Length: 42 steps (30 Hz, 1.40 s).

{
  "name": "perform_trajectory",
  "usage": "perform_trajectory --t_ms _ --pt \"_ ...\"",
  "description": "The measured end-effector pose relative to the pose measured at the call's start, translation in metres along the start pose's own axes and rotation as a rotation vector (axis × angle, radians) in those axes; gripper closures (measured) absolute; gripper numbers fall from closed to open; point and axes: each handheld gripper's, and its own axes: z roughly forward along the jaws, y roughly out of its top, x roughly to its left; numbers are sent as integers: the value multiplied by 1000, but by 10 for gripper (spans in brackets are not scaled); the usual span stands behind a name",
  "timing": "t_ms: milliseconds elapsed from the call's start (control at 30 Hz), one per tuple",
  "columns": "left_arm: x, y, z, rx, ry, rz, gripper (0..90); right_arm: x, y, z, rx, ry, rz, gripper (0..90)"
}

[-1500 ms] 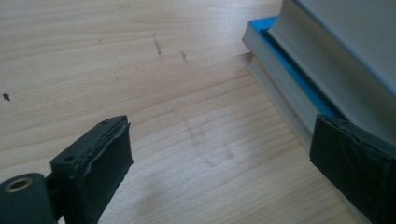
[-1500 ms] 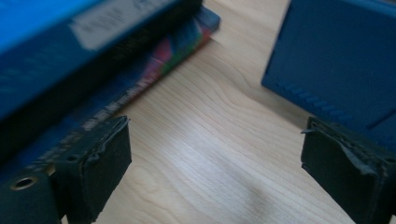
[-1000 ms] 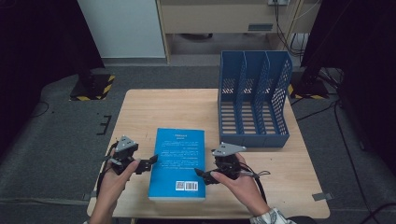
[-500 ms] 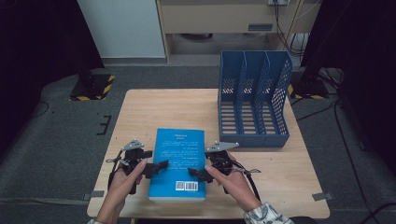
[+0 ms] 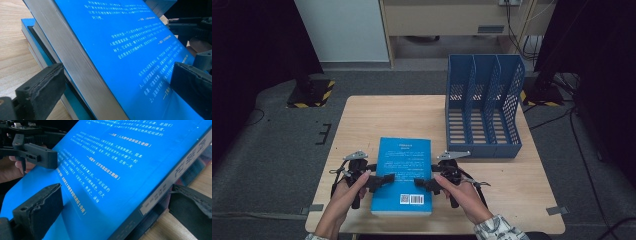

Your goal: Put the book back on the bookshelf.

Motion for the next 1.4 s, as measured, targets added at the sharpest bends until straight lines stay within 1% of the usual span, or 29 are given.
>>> perform_trajectory --t_ms 100,133,167,200,233,267,300,333,400,433,500,533,567,733,800,833,867,900,1000,1033,1067,1100,1167,1200,1233,1267,1300,1367,1400 --pt "1 0 0 2 -8 -2 0 -3 1 1 5 13 16 1" --pt "2 0 0 4 -11 -1 0 -4 1 3 10 30 27 3" --pt "2 0 0 3 -15 5 0 -5 0 9 17 73 59 1" --pt "2 0 0 3 -15 5 0 -5 0 9 17 73 59 1" --pt "3 0 0 5 -18 5 0 -4 4 13 37 69 78 0" --pt "3 0 0 5 -18 5 0 -4 4 13 37 69 78 0" --pt "3 0 -1 4 -21 5 0 -5 4 15 36 82 83 1" --pt "5 0 0 4 -29 -2 0 -5 4 15 36 82 83 1" --pt "12 -2 2 9 -82 -46 0 -7 4 15 36 91 75 1" --pt "16 -4 4 7 -117 -72 0 -7 3 15 26 95 75 1" --pt "15 -4 5 11 -122 -65 0 -7 2 14 20 97 79 0" --pt "14 -3 5 14 -123 -49 0 -7 2 15 17 97 77 0" --pt "11 -1 6 11 -108 -21 6 -7 2 15 16 95 79 1" --pt "9 1 5 20 -93 -19 14 -6 5 14 43 89 72 6" --pt "7 2 4 26 -84 -14 21 -5 7 14 48 80 68 9" --pt "5 5 1 31 -67 -2 29 -3 10 13 50 66 50 26" --pt "5 5 1 31 -67 -2 33 -3 10 13 50 66 50 26" --pt "4 6 0 32 -58 4 38 -1 14 12 50 51 44 35" --pt "2 10 -3 38 -39 9 41 0 18 12 51 40 32 42" --pt "1 10 -5 28 -31 13 69 2 21 13 48 25 18 48" --pt "1 11 -7 9 -24 15 69 2 21 13 48 25 18 48" --pt "1 13 -10 -5 -21 13 98 3 23 13 46 16 21 50" --pt "1 16 -14 -31 -12 20 135 5 27 11 22 1 6 78" --pt "1 18 -15 -33 -11 24 138 6 30 10 8 -7 -3 93" --pt "1 20 -16 -28 -9 30 143 8 35 8 9 -17 -9 107" --pt "1 20 -16 -28 -9 30 143 8 35 8 9 -17 -9 107" --pt "1 21 -17 -21 -4 35 143 9 39 9 30 -27 -12 107" --pt "1 24 -19 -4 2 49 144 10 43 10 44 -34 -12 107" --pt "1 24 -19 -4 2 49 146 10 43 10 44 -34 -12 107"
